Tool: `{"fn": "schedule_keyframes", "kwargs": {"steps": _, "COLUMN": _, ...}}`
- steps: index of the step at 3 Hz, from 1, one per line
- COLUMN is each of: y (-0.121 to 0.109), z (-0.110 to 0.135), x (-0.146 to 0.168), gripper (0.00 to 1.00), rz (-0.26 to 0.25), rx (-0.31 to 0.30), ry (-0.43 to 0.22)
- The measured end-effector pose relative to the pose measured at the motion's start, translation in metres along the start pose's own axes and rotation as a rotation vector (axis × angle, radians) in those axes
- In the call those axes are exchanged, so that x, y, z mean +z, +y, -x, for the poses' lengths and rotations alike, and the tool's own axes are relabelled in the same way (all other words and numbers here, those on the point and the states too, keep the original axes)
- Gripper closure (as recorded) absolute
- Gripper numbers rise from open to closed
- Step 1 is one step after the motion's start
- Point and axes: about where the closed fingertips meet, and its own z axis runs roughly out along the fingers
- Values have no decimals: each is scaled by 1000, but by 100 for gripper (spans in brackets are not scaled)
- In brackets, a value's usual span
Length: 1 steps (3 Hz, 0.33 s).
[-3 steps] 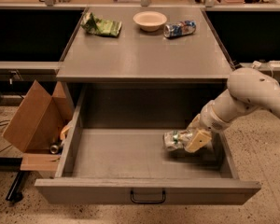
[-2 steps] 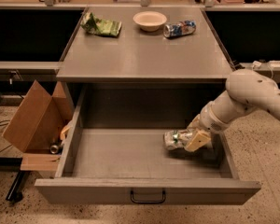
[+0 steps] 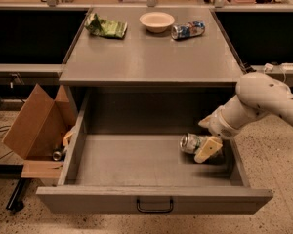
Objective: Place 7up can into top drawer
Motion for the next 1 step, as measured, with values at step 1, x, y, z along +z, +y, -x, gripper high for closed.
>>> {"fn": "schedule_keyframes", "kwargs": {"steps": 1, "y": -4, "z": 2, "x": -13, "gripper": 0, "rz": -31, "rx": -15, "ry": -12}}
